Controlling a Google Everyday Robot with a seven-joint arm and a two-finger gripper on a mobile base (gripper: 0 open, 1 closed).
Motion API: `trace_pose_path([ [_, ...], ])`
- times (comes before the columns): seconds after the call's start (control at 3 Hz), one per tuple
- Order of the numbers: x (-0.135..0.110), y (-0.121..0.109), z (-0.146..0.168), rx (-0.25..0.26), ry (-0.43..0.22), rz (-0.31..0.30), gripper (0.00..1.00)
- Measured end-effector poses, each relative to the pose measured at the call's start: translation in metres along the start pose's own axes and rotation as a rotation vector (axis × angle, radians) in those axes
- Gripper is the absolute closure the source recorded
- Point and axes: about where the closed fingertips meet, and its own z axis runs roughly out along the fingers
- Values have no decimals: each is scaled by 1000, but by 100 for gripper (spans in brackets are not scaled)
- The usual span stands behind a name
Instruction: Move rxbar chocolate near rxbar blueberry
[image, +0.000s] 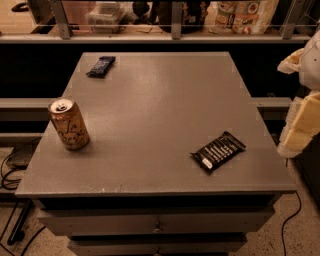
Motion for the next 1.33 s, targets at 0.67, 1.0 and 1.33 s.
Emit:
trace_pose_path([
  [0.67, -17, 8, 39, 7, -217, 2, 0],
  [1.0, -21, 7, 37, 20, -232, 2, 0],
  [1.33, -20, 6, 49, 7, -240, 46, 0],
])
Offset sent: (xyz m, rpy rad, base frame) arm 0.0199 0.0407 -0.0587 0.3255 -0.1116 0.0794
